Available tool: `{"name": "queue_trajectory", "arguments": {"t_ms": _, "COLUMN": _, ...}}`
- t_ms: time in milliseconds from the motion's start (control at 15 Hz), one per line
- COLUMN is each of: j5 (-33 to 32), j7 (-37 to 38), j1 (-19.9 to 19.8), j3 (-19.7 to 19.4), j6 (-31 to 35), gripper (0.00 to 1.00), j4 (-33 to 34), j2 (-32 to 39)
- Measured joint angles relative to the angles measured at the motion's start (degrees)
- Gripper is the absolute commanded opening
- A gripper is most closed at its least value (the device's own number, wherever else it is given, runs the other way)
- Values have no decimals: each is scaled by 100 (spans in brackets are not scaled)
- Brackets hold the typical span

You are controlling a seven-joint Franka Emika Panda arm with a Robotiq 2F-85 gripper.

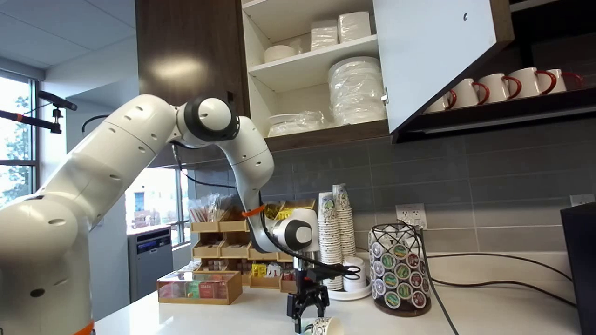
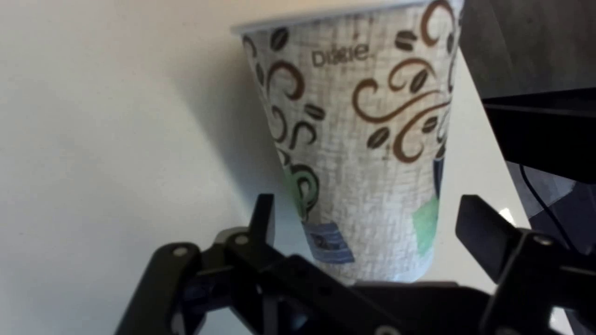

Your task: Pick up the coffee cup from the counter and put it on the bottom shelf of the open cabinet

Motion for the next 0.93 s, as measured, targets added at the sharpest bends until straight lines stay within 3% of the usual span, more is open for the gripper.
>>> {"name": "queue_trajectory", "arguments": {"t_ms": 267, "j5": 41, "j7": 79, "j1": -24, "j3": -16, "j6": 0, "gripper": 43, "j4": 7, "j2": 31}}
{"name": "queue_trajectory", "arguments": {"t_ms": 467, "j5": 83, "j7": 224, "j1": -81, "j3": -18, "j6": 45, "gripper": 37, "j4": -9, "j2": -80}}
{"name": "queue_trajectory", "arguments": {"t_ms": 667, "j5": 239, "j7": 435, "j1": -152, "j3": -15, "j6": 233, "gripper": 37, "j4": -125, "j2": -353}}
{"name": "queue_trajectory", "arguments": {"t_ms": 933, "j5": 1004, "j7": 620, "j1": -379, "j3": 95, "j6": 558, "gripper": 37, "j4": -502, "j2": -1008}}
